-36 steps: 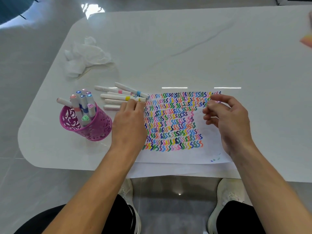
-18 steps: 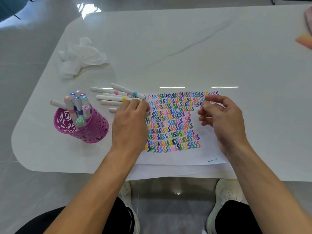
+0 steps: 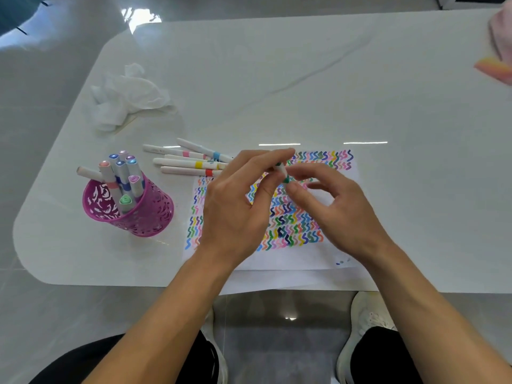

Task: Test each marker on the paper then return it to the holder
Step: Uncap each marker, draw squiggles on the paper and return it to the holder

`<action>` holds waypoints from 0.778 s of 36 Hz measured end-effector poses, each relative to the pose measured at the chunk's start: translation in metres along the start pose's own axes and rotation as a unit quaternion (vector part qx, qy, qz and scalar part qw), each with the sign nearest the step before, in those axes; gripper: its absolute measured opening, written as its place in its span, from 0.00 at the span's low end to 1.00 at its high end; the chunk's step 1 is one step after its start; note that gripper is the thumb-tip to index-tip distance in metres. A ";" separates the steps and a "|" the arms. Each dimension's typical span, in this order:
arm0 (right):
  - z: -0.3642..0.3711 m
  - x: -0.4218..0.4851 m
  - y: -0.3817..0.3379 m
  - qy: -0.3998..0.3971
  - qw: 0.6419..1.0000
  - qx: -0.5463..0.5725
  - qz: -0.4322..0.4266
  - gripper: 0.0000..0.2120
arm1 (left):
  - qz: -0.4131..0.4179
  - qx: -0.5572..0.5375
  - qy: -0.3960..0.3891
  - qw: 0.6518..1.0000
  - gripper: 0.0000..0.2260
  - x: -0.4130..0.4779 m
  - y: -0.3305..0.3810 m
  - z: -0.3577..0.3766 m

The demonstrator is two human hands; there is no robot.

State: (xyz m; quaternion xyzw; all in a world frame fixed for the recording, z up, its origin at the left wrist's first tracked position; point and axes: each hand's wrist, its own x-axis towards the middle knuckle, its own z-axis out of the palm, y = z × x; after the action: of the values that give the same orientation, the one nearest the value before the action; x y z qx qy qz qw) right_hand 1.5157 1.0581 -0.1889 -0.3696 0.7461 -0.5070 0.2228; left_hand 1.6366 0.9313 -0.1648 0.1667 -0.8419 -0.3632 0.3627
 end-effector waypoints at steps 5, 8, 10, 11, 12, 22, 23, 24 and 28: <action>0.000 -0.001 0.004 -0.018 0.999 -0.041 -0.003 0.14 | -0.072 -0.002 -0.005 0.997 0.10 -0.002 0.000 0.002; -0.003 -0.002 0.006 -0.007 0.997 -0.080 -0.011 0.11 | -0.097 0.014 -0.020 0.995 0.08 -0.004 -0.002 0.003; -0.006 -0.002 0.007 0.002 0.993 -0.118 -0.021 0.08 | -0.102 0.050 -0.043 0.993 0.07 -0.006 -0.005 0.004; -0.007 -0.002 0.008 0.006 0.990 -0.137 -0.027 0.07 | -0.099 0.075 -0.059 0.991 0.07 -0.006 -0.006 0.004; -0.009 -0.002 0.009 0.008 0.987 -0.157 -0.033 0.07 | -0.092 0.099 -0.075 0.988 0.07 -0.007 -0.007 0.004; -0.016 -0.006 0.015 -0.020 0.953 -0.300 -0.042 0.20 | -0.047 0.188 -0.215 0.957 0.11 -0.012 -0.007 0.013; -0.017 -0.006 0.015 -0.024 0.951 -0.306 -0.038 0.21 | -0.048 0.187 -0.213 0.958 0.11 -0.012 -0.007 0.013; -0.017 -0.007 0.016 -0.027 0.949 -0.311 -0.036 0.21 | -0.049 0.186 -0.209 0.959 0.11 -0.012 -0.007 0.014; -0.018 -0.008 0.017 -0.023 0.943 -0.329 -0.038 0.24 | -0.053 0.181 -0.192 0.963 0.09 -0.011 -0.007 0.016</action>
State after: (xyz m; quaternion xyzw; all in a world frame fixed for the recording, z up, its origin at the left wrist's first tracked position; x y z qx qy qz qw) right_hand 1.5024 1.0792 -0.1980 -0.4622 0.8513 -0.2327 0.0862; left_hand 1.6324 0.9407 -0.1830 0.2008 -0.9375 -0.2484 0.1382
